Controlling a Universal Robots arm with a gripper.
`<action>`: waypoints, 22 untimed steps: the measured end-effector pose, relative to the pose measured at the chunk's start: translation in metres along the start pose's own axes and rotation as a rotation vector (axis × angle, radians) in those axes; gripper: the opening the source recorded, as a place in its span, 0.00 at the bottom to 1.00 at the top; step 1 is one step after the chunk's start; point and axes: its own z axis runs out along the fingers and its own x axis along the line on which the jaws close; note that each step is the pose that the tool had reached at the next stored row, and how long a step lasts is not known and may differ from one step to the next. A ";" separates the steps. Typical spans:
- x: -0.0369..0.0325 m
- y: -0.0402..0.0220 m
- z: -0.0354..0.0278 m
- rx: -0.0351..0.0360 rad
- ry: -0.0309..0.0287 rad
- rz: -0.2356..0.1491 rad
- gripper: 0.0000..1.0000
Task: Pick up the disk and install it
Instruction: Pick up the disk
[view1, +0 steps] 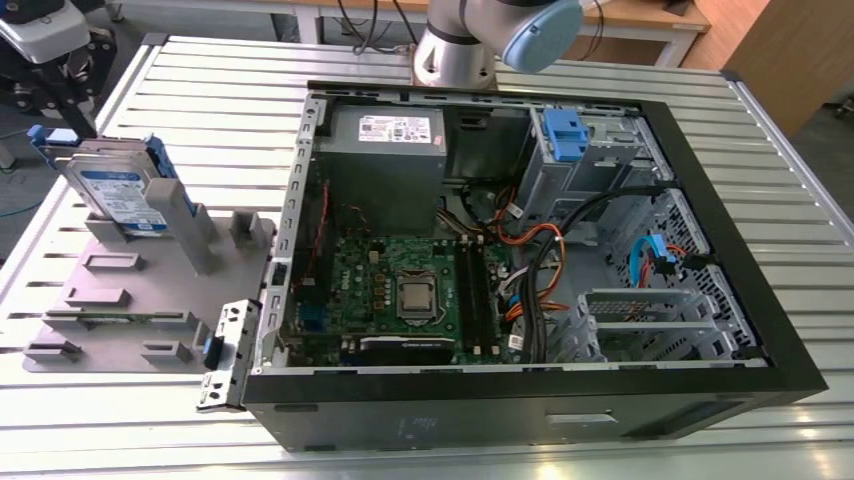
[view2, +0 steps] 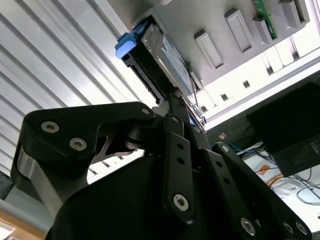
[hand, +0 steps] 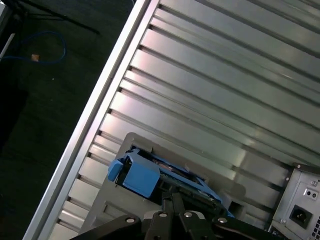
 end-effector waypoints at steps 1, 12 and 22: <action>0.0000 0.0000 0.0000 -0.0004 0.0008 -0.018 0.11; 0.0000 0.0000 0.0002 -0.0052 0.0095 -0.218 0.11; 0.0000 -0.0001 0.0010 -0.0097 0.0173 -0.401 0.11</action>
